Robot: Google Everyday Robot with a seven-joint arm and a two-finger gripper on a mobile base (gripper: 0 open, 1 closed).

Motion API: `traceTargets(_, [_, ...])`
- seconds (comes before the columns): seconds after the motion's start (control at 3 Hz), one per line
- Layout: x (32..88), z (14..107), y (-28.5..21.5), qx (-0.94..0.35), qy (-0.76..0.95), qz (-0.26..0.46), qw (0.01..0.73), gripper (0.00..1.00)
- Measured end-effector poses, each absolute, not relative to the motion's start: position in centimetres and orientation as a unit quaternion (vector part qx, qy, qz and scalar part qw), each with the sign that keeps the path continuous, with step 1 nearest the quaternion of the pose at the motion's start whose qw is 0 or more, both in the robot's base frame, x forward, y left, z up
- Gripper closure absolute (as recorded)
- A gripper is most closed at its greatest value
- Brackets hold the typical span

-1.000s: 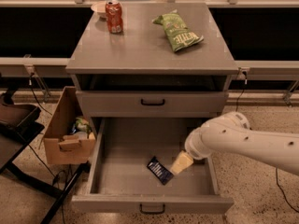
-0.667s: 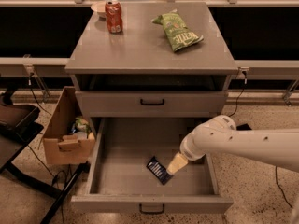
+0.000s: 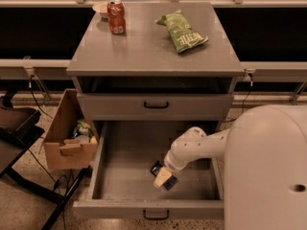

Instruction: Pick rxbar blueberry from middle drawer and place on counter

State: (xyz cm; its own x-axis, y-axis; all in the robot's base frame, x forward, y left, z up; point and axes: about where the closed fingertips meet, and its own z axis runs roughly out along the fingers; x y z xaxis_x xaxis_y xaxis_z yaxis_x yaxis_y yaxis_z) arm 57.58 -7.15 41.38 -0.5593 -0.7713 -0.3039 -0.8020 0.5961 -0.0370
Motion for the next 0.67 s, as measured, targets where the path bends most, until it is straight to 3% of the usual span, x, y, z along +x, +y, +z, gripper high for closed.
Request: traceTargets(0.67, [56.1, 33.7, -4.7, -0.439, 0.889, 0.092, 0.089, 0.0])
